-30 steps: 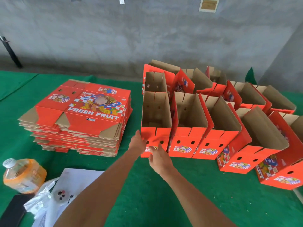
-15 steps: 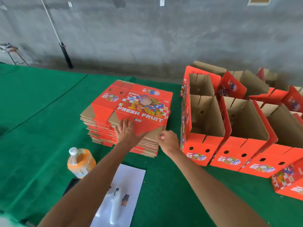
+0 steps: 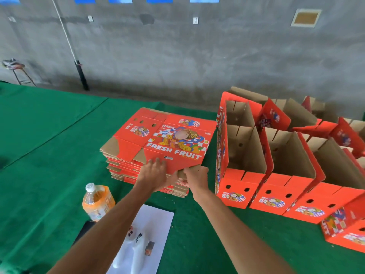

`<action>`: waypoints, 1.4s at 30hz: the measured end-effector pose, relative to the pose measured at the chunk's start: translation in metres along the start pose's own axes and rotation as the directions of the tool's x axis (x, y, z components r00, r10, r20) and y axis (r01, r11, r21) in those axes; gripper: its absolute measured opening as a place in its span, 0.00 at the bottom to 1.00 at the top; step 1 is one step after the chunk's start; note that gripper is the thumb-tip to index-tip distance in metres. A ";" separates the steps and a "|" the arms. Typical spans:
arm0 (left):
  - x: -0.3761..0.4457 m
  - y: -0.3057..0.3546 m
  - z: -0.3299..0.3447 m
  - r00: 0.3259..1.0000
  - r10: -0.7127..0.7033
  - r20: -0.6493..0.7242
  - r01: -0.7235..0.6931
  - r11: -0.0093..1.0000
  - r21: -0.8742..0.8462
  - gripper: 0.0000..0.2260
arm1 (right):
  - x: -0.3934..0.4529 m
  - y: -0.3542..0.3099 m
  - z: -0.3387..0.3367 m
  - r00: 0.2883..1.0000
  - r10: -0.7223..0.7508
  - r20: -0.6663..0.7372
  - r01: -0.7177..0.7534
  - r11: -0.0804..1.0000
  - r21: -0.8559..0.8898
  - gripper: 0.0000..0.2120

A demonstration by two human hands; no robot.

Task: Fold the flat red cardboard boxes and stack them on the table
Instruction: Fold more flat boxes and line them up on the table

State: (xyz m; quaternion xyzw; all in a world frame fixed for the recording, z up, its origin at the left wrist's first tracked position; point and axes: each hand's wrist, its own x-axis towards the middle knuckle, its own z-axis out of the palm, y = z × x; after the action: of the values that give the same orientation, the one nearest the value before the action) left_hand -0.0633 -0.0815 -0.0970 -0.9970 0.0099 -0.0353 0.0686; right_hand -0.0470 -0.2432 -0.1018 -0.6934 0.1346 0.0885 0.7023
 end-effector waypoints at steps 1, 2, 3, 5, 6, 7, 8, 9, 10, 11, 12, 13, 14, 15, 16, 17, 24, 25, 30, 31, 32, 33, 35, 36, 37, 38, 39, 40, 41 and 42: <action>-0.007 0.001 -0.006 0.998 0.025 -0.050 -0.024 1.000 0.007 0.46 | -0.008 -0.003 -0.001 0.998 -0.062 -0.020 0.061 0.998 -0.025 0.21; -0.014 0.003 -0.014 0.990 0.053 -0.133 -0.051 0.999 0.013 0.45 | -0.017 -0.008 -0.004 0.991 -0.127 -0.037 0.124 0.989 -0.083 0.20; -0.021 0.004 -0.021 0.970 0.084 -0.229 -0.083 0.996 0.014 0.43 | -0.027 -0.012 -0.008 0.982 -0.182 -0.042 0.174 0.972 -0.156 0.19; -0.037 0.006 -0.041 0.896 0.066 -0.439 -0.086 0.996 -0.027 0.35 | -0.046 -0.023 -0.022 0.954 -0.299 0.000 0.290 0.924 -0.251 0.17; -0.046 0.008 -0.053 0.859 0.016 -0.511 -0.049 0.997 -0.051 0.32 | -0.055 -0.032 -0.032 0.940 -0.340 0.035 0.337 0.905 -0.260 0.16; -0.054 0.009 -0.065 0.834 -0.053 -0.550 -0.001 0.995 -0.096 0.31 | -0.065 -0.042 -0.042 0.928 -0.366 0.060 0.369 0.894 -0.253 0.14; -0.060 0.011 -0.077 0.807 -0.112 -0.580 0.031 0.988 -0.148 0.31 | -0.073 -0.055 -0.052 0.917 -0.392 0.077 0.399 0.888 -0.227 0.13; -0.066 0.013 -0.090 0.783 -0.158 -0.601 0.041 0.978 -0.202 0.30 | -0.079 -0.067 -0.064 0.906 -0.410 0.100 0.422 0.885 -0.198 0.11; -0.072 0.013 -0.101 0.761 -0.185 -0.622 0.032 0.968 -0.248 0.29 | -0.085 -0.080 -0.075 0.896 -0.423 0.134 0.442 0.878 -0.183 0.10; -0.078 0.015 -0.111 0.738 -0.196 -0.646 0.001 0.957 -0.289 0.27 | -0.090 -0.093 -0.087 0.885 -0.431 0.175 0.460 0.867 -0.191 0.10; -0.084 0.017 -0.118 0.710 -0.193 -0.678 -0.053 0.944 -0.325 0.25 | -0.094 -0.104 -0.098 0.876 -0.430 0.217 0.473 0.855 -0.215 0.10; -0.090 0.022 -0.124 0.704 -0.184 -0.686 -0.122 0.920 -0.373 0.24 | -0.098 -0.113 -0.108 0.875 -0.417 0.246 0.472 0.847 -0.244 0.09; -0.097 0.029 -0.129 0.726 -0.162 -0.669 -0.195 0.884 -0.425 0.24 | -0.102 -0.120 -0.116 0.881 -0.395 0.259 0.458 0.849 -0.264 0.08; -0.106 0.040 -0.132 0.763 -0.112 -0.637 -0.254 0.854 -0.454 0.26 | -0.106 -0.124 -0.123 0.892 -0.369 0.260 0.434 0.860 -0.269 0.06; -0.115 0.052 -0.129 0.788 -0.048 -0.614 -0.292 0.848 -0.441 0.28 | -0.110 -0.126 -0.128 0.902 -0.347 0.255 0.411 0.872 -0.266 0.05; -0.122 0.064 -0.125 0.807 0.014 -0.591 -0.302 0.869 -0.392 0.27 | -0.114 -0.126 -0.132 0.909 -0.332 0.251 0.393 0.882 -0.260 0.04; -0.145 0.077 -0.150 0.818 -0.083 -0.570 -0.240 0.851 -0.468 0.08 | -0.132 -0.131 -0.195 0.865 -0.340 0.369 0.467 0.812 -0.349 0.12; -0.146 0.076 -0.163 0.809 -0.123 -0.574 -0.203 0.859 -0.470 0.08 | -0.134 -0.138 -0.208 0.865 -0.321 0.385 0.470 0.785 -0.403 0.12; -0.137 0.075 -0.240 0.845 -0.246 -0.475 -0.143 0.752 -0.644 0.11 | -0.145 -0.190 -0.269 0.847 -0.126 0.516 0.460 0.659 -0.594 0.11; -0.133 0.075 -0.252 0.867 -0.235 -0.439 -0.135 0.737 -0.663 0.11 | -0.147 -0.199 -0.278 0.849 -0.102 0.519 0.453 0.648 -0.613 0.12; -0.129 0.076 -0.262 0.889 -0.212 -0.406 -0.135 0.725 -0.675 0.10 | -0.148 -0.208 -0.286 0.847 -0.081 0.525 0.447 0.642 -0.623 0.13; -0.126 0.079 -0.269 0.910 -0.178 -0.374 -0.139 0.719 -0.681 0.10 | -0.149 -0.215 -0.293 0.842 -0.057 0.537 0.445 0.637 -0.630 0.12; -0.121 0.086 -0.278 0.944 -0.096 -0.315 -0.154 0.718 -0.679 0.10 | -0.150 -0.224 -0.305 0.829 -0.012 0.559 0.441 0.628 -0.641 0.11; -0.119 0.090 -0.281 0.957 -0.058 -0.283 -0.154 0.724 -0.672 0.09 | -0.150 -0.225 -0.312 0.827 0.005 0.562 0.438 0.622 -0.650 0.12; -0.116 0.094 -0.284 0.970 -0.025 -0.243 -0.148 0.733 -0.664 0.08 | -0.151 -0.225 -0.318 0.828 0.020 0.560 0.432 0.614 -0.661 0.12; -0.114 0.098 -0.288 0.981 0.004 -0.196 -0.133 0.746 -0.653 0.08 | -0.151 -0.223 -0.323 0.830 0.035 0.557 0.426 0.604 -0.674 0.12; -0.111 0.101 -0.292 0.989 0.027 -0.143 -0.113 0.756 -0.644 0.07 | -0.153 -0.221 -0.327 0.829 0.051 0.557 0.424 0.593 -0.685 0.13; -0.109 0.103 -0.296 0.995 0.049 -0.089 -0.095 0.759 -0.644 0.06 | -0.154 -0.219 -0.330 0.826 0.066 0.560 0.421 0.587 -0.691 0.13; -0.106 0.106 -0.300 0.996 0.073 -0.042 -0.083 0.756 -0.650 0.06 | -0.156 -0.217 -0.334 0.824 0.079 0.561 0.413 0.593 -0.691 0.15; -0.101 0.109 -0.303 0.995 0.097 -0.004 -0.076 0.752 -0.655 0.06 | -0.157 -0.216 -0.339 0.826 0.088 0.557 0.398 0.608 -0.687 0.17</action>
State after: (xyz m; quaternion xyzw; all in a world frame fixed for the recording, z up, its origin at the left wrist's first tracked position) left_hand -0.1878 -0.2284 0.1800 -0.9570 0.0667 -0.0110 -0.2822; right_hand -0.1515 -0.5762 0.1514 -0.8822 -0.1836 0.2645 0.3435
